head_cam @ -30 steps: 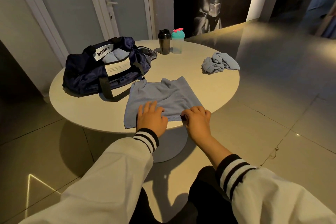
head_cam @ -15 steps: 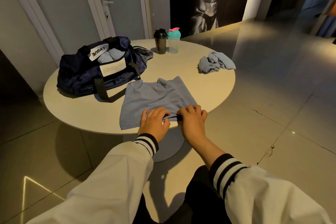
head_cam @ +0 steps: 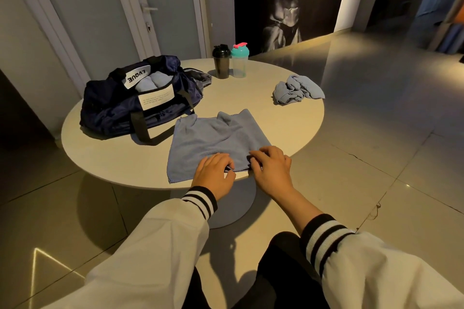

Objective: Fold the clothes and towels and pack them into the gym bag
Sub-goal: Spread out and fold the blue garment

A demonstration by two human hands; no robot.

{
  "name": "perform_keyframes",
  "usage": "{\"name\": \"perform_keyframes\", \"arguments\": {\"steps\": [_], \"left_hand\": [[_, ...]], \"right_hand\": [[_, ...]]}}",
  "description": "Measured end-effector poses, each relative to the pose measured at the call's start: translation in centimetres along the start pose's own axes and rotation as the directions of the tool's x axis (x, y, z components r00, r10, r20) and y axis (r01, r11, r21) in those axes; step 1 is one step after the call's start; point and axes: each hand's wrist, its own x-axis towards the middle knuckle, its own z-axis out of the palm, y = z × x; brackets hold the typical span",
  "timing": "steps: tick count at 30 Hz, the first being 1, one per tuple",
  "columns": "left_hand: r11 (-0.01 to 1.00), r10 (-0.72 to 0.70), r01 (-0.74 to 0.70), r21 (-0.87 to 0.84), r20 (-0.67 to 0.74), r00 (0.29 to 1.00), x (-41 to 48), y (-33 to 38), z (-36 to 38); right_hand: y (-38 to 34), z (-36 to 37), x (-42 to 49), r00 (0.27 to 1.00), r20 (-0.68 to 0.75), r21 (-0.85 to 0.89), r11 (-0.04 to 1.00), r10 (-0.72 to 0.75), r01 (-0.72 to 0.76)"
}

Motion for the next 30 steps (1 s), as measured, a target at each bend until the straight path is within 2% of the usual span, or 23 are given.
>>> {"name": "perform_keyframes", "arguments": {"steps": [3,5,8,10,14,19,21,24,27,30], "left_hand": [[0.993,-0.059,0.065,0.100,-0.063,0.996,1.0,1.1,-0.1],[0.982,-0.102,0.113,0.151,-0.076,0.992,2.0,2.0,0.0],[0.985,-0.132,0.132,0.109,-0.013,0.991,2.6,1.9,1.3],[0.981,-0.108,0.101,0.164,0.033,0.994,2.6,1.4,1.9],[0.957,-0.086,0.055,0.284,0.100,0.991,2.8,1.5,1.9],[0.933,-0.231,0.201,0.297,0.070,0.970,4.2,3.6,1.3],[0.963,-0.153,0.138,0.232,0.047,0.987,4.9,4.5,1.7],[0.994,0.059,-0.070,0.087,0.117,0.991,4.3,4.2,2.9],[0.988,0.065,-0.088,0.127,0.174,0.983,4.3,3.8,3.2],[0.974,0.044,-0.087,0.210,0.204,0.978,4.3,4.1,3.2]], "right_hand": [[0.7,0.2,0.3,0.991,0.125,-0.059,0.998,0.041,-0.033],[1.0,0.0,0.0,0.992,0.112,-0.138,0.990,0.050,-0.035],[1.4,-0.7,-0.2,0.979,0.089,-0.194,0.967,0.186,-0.166],[1.8,-0.9,0.0,0.974,0.061,-0.193,0.960,0.219,-0.204],[1.7,-0.3,1.3,0.982,0.074,-0.089,0.982,0.171,-0.164],[2.1,0.3,1.6,0.981,0.078,-0.043,0.984,0.178,-0.175],[2.7,0.2,1.5,0.984,0.065,-0.039,0.986,0.166,-0.164],[3.9,-0.4,1.8,0.971,0.053,-0.034,0.972,0.234,-0.232],[4.8,-1.2,1.9,0.966,0.032,-0.012,0.966,0.257,-0.257],[3.9,-1.2,1.7,0.975,0.142,0.028,0.984,0.173,-0.179]]}}
